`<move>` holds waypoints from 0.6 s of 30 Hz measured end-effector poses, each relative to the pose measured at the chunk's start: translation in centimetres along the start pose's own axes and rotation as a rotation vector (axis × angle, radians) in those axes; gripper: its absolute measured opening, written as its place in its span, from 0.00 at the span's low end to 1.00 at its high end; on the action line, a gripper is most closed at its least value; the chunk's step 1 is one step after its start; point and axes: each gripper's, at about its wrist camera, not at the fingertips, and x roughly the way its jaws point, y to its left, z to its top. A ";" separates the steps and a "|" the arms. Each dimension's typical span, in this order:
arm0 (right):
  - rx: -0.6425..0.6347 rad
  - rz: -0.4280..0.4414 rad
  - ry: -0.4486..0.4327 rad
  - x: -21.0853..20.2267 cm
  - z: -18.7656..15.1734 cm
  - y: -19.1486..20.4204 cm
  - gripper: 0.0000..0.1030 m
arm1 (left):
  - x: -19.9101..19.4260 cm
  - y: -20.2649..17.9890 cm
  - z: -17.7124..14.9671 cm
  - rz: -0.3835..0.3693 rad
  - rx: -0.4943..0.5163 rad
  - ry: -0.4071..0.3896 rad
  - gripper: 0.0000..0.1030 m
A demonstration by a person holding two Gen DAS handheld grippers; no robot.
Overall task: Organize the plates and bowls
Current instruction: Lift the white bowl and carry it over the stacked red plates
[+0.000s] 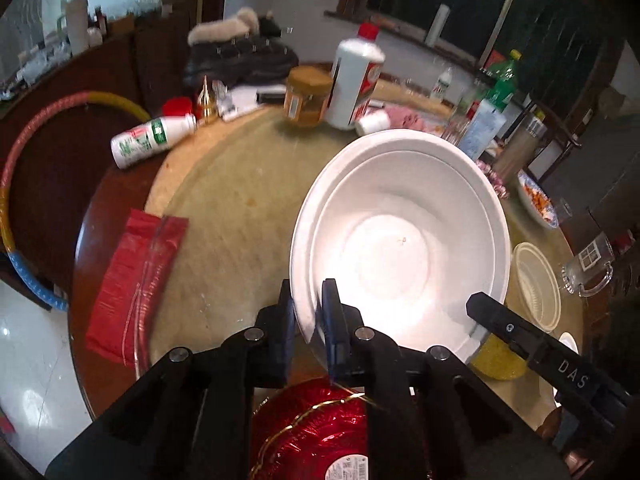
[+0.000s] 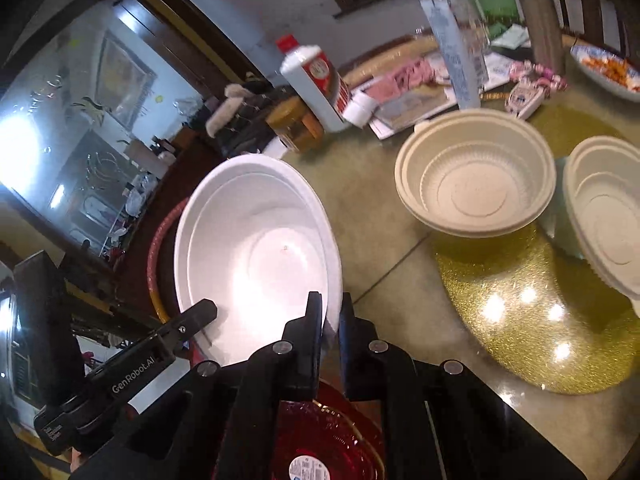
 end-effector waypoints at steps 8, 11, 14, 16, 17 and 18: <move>-0.033 -0.015 -0.074 -4.6 -1.5 1.2 0.07 | -3.9 -1.6 -1.1 -0.020 0.044 -0.085 0.10; -0.052 -0.021 -0.080 -6.1 -3.5 1.5 0.08 | -5.1 -1.8 -2.6 -0.022 0.052 -0.102 0.10; -0.054 -0.020 -0.075 -7.1 -5.4 1.4 0.08 | -5.8 -1.7 -4.2 -0.025 0.056 -0.105 0.10; -0.057 -0.026 -0.075 -7.7 -6.7 1.3 0.08 | -6.1 -1.7 -5.2 -0.032 0.050 -0.100 0.10; -0.057 -0.028 -0.075 -8.0 -7.2 1.3 0.08 | -6.2 -1.6 -5.7 -0.035 0.050 -0.099 0.10; -0.057 -0.029 -0.076 -8.4 -7.9 1.3 0.08 | -6.4 -1.6 -6.2 -0.038 0.050 -0.098 0.10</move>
